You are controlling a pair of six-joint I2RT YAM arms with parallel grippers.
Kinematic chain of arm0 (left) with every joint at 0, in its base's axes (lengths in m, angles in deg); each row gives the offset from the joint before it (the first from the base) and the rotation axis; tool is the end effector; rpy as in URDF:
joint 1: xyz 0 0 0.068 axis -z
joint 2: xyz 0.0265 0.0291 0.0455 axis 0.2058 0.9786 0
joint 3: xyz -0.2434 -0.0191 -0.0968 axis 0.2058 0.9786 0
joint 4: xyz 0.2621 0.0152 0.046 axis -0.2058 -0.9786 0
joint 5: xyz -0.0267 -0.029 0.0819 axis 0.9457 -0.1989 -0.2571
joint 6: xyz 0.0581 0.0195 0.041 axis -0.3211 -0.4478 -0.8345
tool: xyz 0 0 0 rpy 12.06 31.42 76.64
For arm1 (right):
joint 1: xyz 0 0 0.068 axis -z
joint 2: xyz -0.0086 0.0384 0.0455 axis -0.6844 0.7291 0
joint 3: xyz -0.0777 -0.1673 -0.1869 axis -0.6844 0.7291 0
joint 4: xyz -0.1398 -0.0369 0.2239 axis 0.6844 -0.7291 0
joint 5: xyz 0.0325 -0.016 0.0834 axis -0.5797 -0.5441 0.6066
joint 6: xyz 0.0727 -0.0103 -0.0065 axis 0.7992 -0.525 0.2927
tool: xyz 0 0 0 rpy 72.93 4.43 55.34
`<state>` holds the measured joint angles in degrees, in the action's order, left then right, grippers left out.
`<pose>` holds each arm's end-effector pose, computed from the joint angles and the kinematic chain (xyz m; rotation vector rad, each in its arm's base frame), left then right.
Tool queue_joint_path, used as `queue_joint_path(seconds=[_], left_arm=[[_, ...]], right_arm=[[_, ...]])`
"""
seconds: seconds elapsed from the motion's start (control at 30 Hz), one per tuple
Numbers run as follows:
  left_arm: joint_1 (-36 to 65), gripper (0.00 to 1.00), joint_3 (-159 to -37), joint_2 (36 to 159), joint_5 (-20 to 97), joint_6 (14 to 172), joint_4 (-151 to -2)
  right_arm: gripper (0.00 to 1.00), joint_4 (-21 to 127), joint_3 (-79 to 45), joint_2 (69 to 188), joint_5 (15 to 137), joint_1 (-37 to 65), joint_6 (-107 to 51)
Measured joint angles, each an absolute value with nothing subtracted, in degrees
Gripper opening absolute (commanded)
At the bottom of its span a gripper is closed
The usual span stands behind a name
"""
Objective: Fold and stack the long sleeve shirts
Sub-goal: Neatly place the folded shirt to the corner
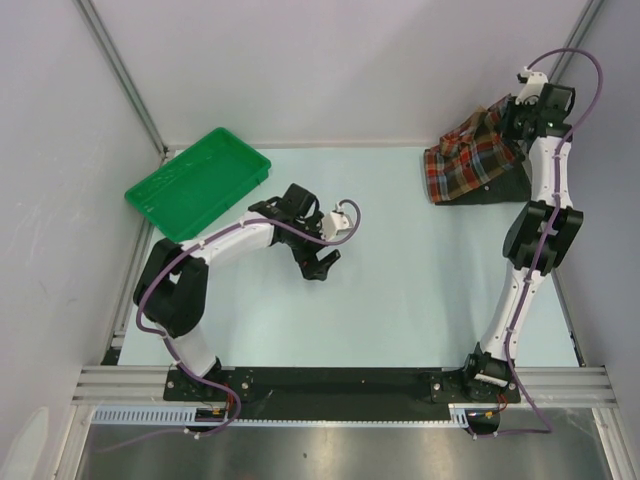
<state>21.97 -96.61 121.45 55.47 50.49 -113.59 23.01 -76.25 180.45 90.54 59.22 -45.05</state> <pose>0.2903 -0.2262 0.1833 1.5184 2.1492 -0.6047 0.5408 -0.1313 0.3048 -0.1337 2.0266 0.1111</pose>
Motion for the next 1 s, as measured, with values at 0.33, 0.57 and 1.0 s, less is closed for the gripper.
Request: queue_joint_path(seconds=[0.33,0.57,1.0], left_arm=[[20.44,0.99,-96.61,121.45,55.38,49.40,-115.71],[18.43,0.99,-96.67,121.16,55.47,49.05,-118.53],[15.94,0.99,-100.70,120.13,59.41,54.05,-116.06]], right_arm=[[0.00,34.20,-70.41,183.05,91.90,62.02,-47.85],[0.66,43.58,-61.34,184.36,88.84,62.96,-51.54],[0.49,47.25,-64.91,183.07,81.02,66.32,-52.88]])
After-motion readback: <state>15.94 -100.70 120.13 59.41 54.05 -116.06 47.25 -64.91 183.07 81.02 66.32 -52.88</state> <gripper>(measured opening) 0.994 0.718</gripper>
